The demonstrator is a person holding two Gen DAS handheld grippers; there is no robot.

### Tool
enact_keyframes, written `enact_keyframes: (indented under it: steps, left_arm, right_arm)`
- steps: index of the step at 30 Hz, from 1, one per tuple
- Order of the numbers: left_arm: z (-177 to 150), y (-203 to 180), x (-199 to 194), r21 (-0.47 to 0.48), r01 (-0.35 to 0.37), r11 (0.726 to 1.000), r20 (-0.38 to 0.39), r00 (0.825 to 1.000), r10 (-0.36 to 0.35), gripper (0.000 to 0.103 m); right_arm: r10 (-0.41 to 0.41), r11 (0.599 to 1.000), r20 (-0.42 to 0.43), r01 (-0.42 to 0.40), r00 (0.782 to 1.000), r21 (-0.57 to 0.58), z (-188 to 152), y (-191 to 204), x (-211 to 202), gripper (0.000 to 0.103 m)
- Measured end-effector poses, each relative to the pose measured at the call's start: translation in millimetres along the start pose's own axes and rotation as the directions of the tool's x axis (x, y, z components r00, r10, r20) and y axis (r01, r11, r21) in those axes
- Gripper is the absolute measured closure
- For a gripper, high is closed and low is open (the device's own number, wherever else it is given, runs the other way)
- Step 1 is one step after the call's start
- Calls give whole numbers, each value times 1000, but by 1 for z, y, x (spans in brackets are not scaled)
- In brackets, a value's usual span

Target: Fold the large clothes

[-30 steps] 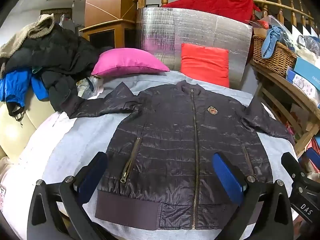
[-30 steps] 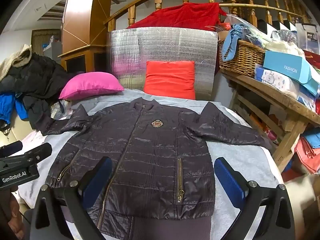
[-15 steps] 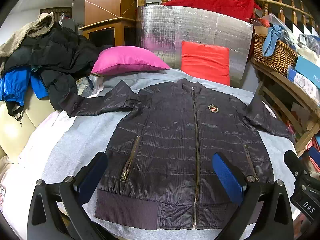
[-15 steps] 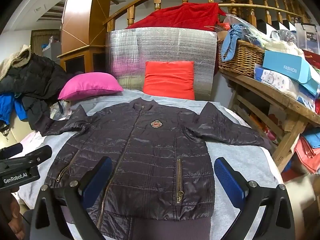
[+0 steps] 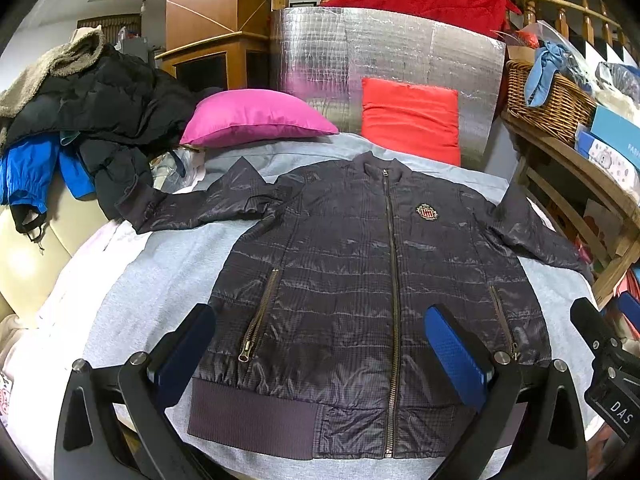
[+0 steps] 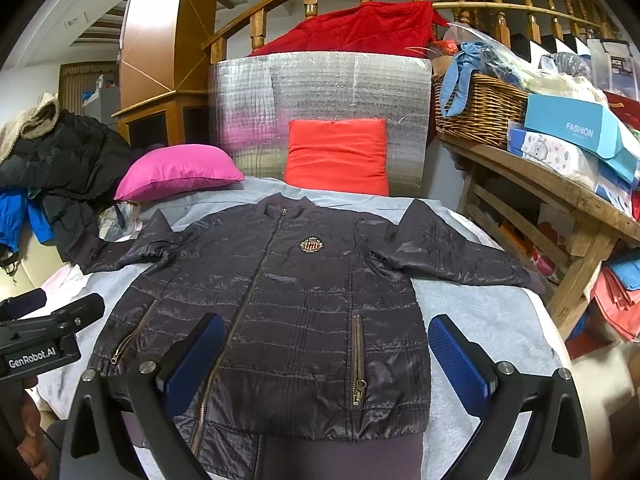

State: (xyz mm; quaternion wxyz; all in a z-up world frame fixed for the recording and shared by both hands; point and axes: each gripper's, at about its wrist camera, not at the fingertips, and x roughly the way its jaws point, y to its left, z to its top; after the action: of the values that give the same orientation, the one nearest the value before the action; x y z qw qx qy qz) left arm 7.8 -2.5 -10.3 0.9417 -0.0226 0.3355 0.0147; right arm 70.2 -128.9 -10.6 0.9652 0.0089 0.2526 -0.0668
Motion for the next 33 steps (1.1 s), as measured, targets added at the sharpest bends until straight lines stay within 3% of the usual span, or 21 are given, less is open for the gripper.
enact_keyframes:
  steps: [12, 33]
  left_arm:
    - [-6, 1, 13, -11, 10, 1000, -34, 999, -10, 0]
    - [-5, -6, 10, 4, 0, 1000, -28, 1000, 0, 0]
  right_arm:
    - [-3, 1000, -13, 3, 1000, 4, -3, -2, 3, 0]
    - [4, 1000, -8, -4, 1000, 16, 2, -6, 5, 0]
